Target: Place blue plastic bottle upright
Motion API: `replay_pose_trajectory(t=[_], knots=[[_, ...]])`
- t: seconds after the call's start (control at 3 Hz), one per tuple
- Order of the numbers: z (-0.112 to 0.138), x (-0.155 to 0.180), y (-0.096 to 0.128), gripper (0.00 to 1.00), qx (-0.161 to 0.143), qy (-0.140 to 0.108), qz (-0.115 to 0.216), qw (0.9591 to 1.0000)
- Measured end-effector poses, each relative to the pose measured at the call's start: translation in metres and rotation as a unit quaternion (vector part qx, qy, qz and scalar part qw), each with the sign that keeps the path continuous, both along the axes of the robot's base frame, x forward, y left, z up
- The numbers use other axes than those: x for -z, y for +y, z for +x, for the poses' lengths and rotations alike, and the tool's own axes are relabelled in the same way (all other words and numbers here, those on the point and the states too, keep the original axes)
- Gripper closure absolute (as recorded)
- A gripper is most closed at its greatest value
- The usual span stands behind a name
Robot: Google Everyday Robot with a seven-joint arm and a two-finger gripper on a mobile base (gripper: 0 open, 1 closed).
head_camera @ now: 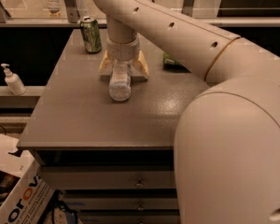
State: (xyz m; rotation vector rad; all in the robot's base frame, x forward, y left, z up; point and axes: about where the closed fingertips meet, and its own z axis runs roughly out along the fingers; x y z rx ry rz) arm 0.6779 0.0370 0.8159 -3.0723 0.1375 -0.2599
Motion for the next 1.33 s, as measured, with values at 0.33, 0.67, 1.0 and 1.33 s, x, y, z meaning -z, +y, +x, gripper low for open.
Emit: replay_pose_trajectory(t=[0.33,0.67,1.0,1.33], knots=[[-0.004,0.0,-0.003,0.39,0.002,-0.001,0.0,1.0],[-0.005,-0.004,-0.01,0.63,0.006,-0.003,-0.007,1.0],[-0.004,-0.012,-0.016,0.85,0.009,-0.014,-0.013,0.9998],[-0.003,-0.01,-0.015,1.0,0.008,-0.014,-0.012,0.9998]])
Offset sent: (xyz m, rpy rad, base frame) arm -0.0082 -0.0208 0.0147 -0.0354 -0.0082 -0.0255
